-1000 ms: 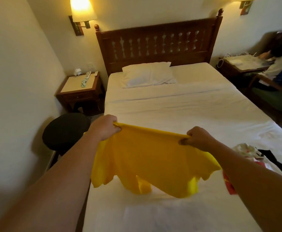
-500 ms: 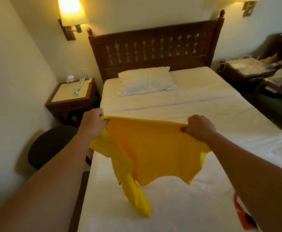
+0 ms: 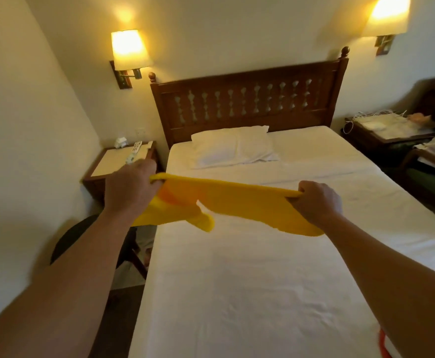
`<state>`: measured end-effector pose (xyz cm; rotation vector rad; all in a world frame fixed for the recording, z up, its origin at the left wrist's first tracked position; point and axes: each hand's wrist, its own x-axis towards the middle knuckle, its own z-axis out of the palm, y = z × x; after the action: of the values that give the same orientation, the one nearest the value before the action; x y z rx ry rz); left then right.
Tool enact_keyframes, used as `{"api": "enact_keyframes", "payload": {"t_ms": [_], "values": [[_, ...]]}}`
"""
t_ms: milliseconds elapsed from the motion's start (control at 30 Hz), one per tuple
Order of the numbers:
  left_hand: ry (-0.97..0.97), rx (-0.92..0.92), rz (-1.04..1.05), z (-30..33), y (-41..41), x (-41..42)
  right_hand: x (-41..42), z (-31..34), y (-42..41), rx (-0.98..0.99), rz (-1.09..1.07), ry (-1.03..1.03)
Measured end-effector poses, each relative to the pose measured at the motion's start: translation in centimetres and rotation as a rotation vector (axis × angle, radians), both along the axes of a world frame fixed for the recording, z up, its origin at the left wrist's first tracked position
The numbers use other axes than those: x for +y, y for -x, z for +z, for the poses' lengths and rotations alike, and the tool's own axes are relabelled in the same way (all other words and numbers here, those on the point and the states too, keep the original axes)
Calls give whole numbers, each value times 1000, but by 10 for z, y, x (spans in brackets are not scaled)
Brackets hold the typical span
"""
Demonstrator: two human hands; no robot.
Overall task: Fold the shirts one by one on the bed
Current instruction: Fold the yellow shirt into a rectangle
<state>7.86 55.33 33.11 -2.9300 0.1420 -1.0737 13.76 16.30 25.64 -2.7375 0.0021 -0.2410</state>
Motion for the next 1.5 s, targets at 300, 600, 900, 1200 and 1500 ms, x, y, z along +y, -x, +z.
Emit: {"api": "enact_keyframes", "payload": {"t_ms": [300, 600, 900, 1200, 1500], "values": [[-290, 489, -106, -271, 167, -16, -39, -196, 130, 232, 140, 372], [-213, 1024, 82, -518, 299, -84, -82, -447, 255, 332, 432, 500], [-256, 939, 80, -567, 300, -164, -118, -515, 309, 231, 295, 445], [-179, 1074, 85, -570, 293, -195, -160, -488, 302, 136, 162, 275], [-30, 1209, 140, -565, 322, -205, -169, -481, 326, 699, 165, 486]]}}
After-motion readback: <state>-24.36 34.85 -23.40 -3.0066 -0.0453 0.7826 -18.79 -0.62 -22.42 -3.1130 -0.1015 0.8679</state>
